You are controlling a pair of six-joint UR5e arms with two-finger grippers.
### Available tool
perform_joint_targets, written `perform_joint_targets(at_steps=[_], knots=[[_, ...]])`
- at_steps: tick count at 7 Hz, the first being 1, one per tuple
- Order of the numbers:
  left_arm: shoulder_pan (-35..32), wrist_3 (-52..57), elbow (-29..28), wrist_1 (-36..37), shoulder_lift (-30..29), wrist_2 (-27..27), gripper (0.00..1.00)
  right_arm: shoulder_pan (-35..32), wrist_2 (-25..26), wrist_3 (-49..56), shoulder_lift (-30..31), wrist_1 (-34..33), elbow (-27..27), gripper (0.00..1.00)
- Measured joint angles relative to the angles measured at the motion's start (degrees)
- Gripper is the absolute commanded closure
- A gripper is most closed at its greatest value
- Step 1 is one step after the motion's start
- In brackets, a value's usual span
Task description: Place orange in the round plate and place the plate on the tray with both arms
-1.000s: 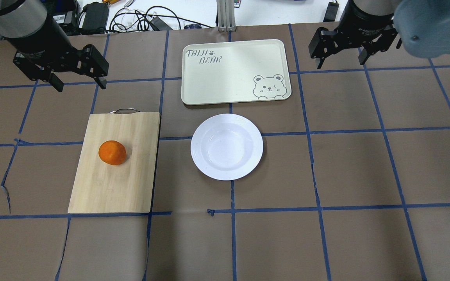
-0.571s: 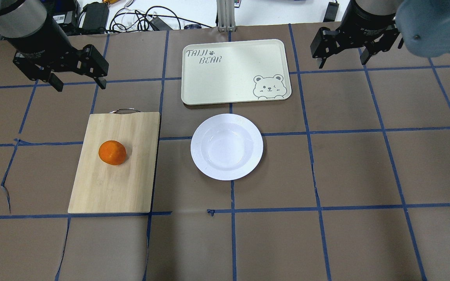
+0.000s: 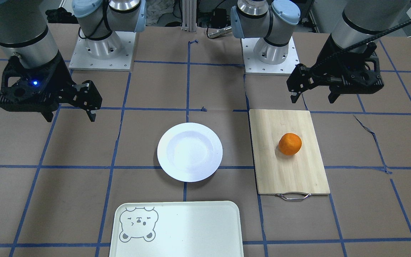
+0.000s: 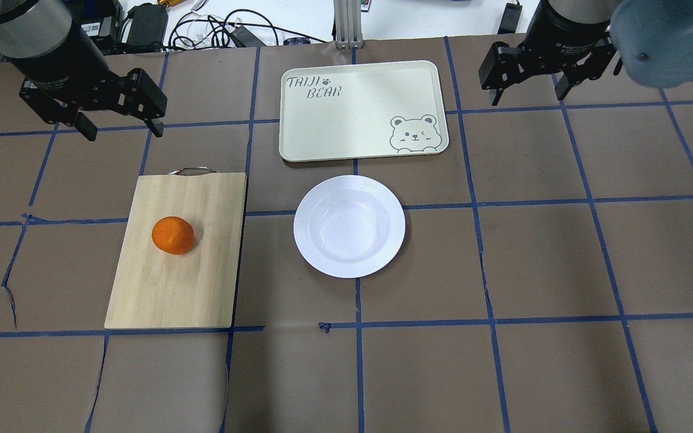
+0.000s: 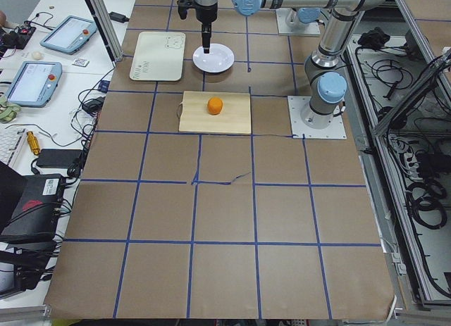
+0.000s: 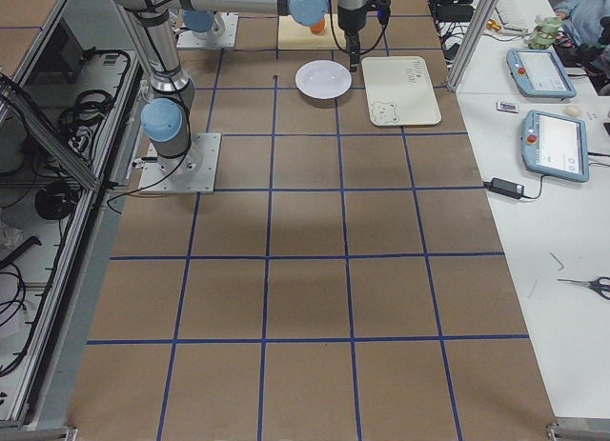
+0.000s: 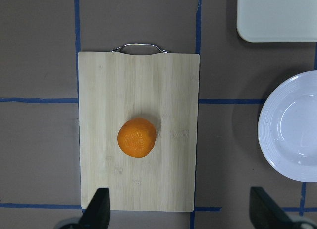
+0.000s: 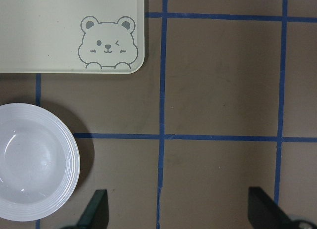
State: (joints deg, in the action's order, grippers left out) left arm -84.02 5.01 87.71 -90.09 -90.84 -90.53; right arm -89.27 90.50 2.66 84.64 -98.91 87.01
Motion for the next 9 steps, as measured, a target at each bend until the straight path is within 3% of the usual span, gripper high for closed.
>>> perform_joint_targets(at_steps=[6, 9], knots=[[1.44, -0.07, 2.06, 0.45, -0.01, -0.20, 0.00, 0.15, -0.02, 0.07, 0.25, -0.14, 1.03, 0.00], [6.47, 0.74, 6.13, 1.67, -1.80, -0.30, 0.00, 0.12, -0.04, -0.06, 0.32, -0.15, 1.11, 0.00]])
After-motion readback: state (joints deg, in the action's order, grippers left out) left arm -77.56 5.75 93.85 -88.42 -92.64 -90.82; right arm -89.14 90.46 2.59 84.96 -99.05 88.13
